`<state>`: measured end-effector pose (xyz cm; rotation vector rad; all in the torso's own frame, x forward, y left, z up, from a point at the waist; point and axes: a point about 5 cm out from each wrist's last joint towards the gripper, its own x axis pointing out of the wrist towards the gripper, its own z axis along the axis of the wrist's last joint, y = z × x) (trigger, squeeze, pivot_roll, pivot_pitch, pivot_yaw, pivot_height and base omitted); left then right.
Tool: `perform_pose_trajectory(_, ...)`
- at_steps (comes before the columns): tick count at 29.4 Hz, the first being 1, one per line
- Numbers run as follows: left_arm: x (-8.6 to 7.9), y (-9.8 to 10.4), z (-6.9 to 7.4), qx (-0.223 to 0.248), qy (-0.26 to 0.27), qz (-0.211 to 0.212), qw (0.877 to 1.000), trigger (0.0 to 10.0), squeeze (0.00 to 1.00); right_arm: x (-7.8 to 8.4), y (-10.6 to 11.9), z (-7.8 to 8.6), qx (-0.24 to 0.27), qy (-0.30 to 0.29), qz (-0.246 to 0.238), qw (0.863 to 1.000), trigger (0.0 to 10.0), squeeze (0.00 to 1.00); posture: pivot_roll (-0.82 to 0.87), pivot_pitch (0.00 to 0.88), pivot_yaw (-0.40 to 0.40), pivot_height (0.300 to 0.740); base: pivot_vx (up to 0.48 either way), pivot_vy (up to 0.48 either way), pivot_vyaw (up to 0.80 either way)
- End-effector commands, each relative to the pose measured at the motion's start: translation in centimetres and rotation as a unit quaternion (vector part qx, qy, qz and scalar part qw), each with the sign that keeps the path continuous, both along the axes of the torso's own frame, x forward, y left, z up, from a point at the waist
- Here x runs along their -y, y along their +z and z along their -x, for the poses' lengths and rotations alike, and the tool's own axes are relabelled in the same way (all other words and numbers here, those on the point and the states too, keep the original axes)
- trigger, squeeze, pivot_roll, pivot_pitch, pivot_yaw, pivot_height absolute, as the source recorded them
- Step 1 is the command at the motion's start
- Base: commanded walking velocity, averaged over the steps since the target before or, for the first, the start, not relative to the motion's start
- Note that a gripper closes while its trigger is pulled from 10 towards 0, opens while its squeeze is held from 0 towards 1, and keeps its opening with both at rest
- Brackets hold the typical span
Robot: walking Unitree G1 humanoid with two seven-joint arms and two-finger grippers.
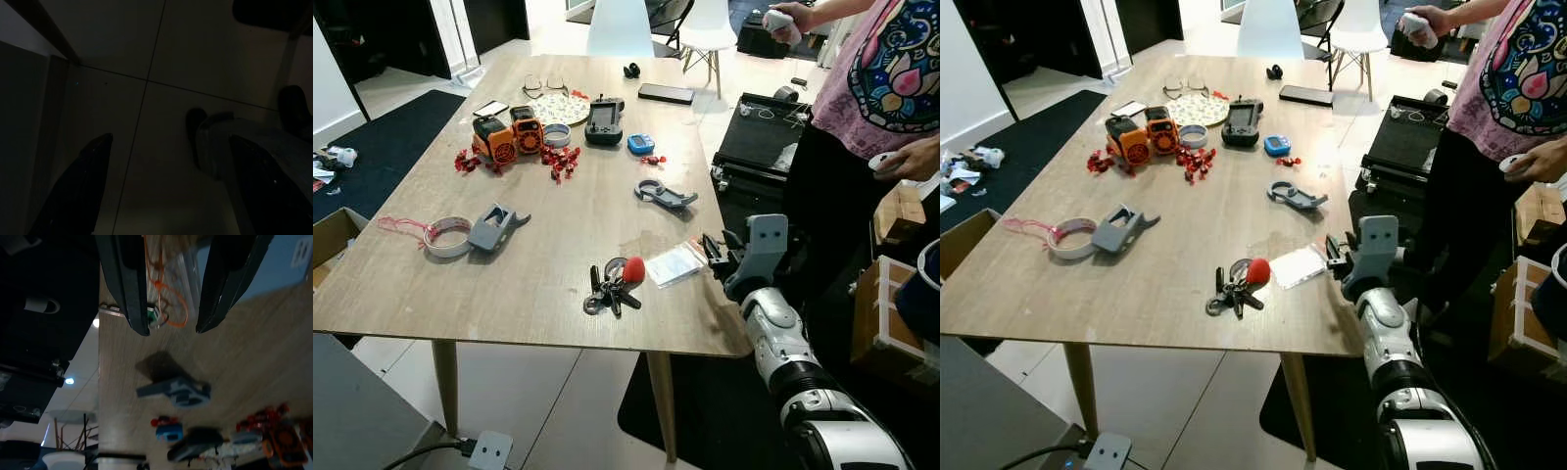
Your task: Hang keys on a hook
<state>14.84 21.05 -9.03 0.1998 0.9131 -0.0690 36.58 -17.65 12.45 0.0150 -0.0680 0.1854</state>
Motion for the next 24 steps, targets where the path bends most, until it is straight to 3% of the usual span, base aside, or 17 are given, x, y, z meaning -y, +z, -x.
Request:
perform_pose_trajectory(1,0.2,-0.2,0.5,-0.006,-0.002,0.004,1.0,10.0,0.0,0.0,-0.7,0.1,-0.019,0.003,0.008,1.0,10.0,0.0,0.02,0.111,-0.029,0.74,0.0,0.0,0.0)
perform_pose_trajectory(8,1.1,0.0,-0.6,0.003,-0.006,0.008,1.0,10.0,0.0,0.1,-1.7,0.3,-0.053,-0.01,0.021,0.998,10.0,0.0,0.03,0.115,-0.026,0.74,0.0,0.0,0.0)
perform_pose_trajectory(24,1.0,0.0,-0.6,0.002,-0.004,0.008,1.0,10.0,0.0,0.0,-2.4,0.4,-0.069,-0.019,0.035,0.997,10.0,0.0,0.03,0.123,-0.027,0.74,0.0,0.0,0.0)
